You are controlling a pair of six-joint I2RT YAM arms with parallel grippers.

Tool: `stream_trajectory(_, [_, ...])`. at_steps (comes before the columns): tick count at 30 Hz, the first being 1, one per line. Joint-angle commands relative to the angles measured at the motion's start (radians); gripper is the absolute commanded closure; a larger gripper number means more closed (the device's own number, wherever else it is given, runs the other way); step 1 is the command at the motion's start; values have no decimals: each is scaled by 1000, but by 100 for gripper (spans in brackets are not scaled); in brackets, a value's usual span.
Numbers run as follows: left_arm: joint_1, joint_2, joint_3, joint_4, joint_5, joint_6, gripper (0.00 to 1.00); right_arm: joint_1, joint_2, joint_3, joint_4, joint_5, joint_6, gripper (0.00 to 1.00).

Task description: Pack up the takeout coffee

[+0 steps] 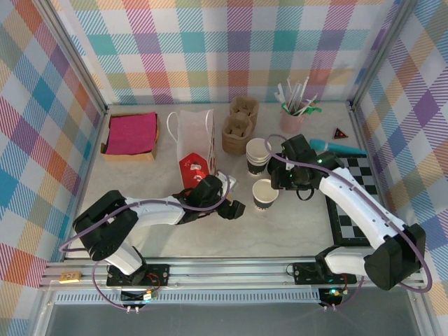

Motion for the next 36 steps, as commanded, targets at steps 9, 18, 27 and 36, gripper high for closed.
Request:
stream_trajectory(9, [-52, -161, 19, -78, 9, -9, 18, -174, 179, 132, 42, -53, -96, 45])
stream_trajectory(18, [-115, -299, 9, -190, -68, -64, 17, -176, 300, 113, 216, -83, -142, 54])
stream_trajectory(27, [-124, -389, 16, -296, -144, -66, 18, -177, 301, -8, 422, -128, -209, 58])
stream_trajectory(36, [-124, -430, 20, -365, -173, -66, 18, -175, 310, -65, 508, -145, -239, 58])
